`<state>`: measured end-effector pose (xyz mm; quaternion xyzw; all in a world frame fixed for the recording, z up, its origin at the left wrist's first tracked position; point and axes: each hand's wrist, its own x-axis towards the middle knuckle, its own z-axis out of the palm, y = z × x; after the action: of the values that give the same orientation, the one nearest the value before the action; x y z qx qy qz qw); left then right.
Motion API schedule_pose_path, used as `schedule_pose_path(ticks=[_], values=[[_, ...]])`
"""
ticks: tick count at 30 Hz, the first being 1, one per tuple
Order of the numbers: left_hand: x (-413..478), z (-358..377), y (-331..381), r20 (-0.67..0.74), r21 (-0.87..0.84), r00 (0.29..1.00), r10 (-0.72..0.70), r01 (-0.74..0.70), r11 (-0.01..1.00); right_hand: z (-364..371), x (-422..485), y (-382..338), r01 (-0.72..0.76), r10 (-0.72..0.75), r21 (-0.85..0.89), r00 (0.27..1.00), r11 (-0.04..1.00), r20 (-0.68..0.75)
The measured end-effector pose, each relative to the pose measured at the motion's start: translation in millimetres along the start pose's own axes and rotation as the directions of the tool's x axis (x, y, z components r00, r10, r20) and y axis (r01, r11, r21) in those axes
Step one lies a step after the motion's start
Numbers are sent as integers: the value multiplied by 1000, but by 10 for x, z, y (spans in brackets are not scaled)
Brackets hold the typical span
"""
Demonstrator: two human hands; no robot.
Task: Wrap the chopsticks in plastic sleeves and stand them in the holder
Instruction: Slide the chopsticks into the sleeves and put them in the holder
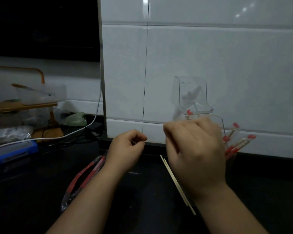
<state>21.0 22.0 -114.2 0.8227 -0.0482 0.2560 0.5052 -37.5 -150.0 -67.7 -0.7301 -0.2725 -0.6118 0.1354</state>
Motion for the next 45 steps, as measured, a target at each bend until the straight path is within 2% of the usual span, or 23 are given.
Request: schedule_pose_path(ticks=[2,4,6,7,8,10,12,14,17,21,27,30,32,36,40,45], values=[[51,-48,-59,-26,125,1000,-7,10,992,17,-17,-108,44,-46,81,999,996,26],[93,-107,-123,-33,269,999,-35,43,962,95,-77,-205,55,-75,166,990,985,119],[124,-156,-185,-46,404,997,-68,81,911,208,-149,-237,-54,-2,200,963,978,269],[132,-171,-214,-51,468,996,-79,94,879,242,-161,-245,-145,73,174,928,974,366],[131,-182,-231,-51,537,995,-89,102,837,272,-166,-244,-244,159,120,864,962,478],[130,-196,-271,-44,679,990,-136,129,723,327,-188,-223,-376,293,-31,666,926,687],[136,-215,-327,-32,771,978,-205,154,617,382,-228,-188,-393,358,-174,464,903,810],[139,-230,-375,-19,821,958,-286,178,542,426,-284,-170,-354,384,-268,313,896,869],[142,-246,-421,-13,850,922,-387,214,481,489,-369,-145,-309,406,-341,179,888,896],[151,-256,-469,10,835,906,-422,225,503,554,-374,-132,-274,440,-405,79,872,894],[154,-200,-417,135,800,916,-377,124,587,553,-390,-139,-302,449,-417,41,857,893],[163,-144,-416,202,779,917,-345,64,624,539,-411,-151,-350,432,-380,84,856,898],[170,-125,-440,199,783,929,-311,40,620,530,-397,-162,-361,426,-371,83,856,901],[156,-170,-482,107,810,946,-306,95,578,511,-370,-161,-370,427,-368,91,853,900],[191,-134,-496,174,805,903,-393,100,584,497,-385,-198,-363,409,-357,77,861,909],[222,-49,-482,194,789,904,-381,87,608,482,-333,-205,-381,426,-358,110,852,898]])
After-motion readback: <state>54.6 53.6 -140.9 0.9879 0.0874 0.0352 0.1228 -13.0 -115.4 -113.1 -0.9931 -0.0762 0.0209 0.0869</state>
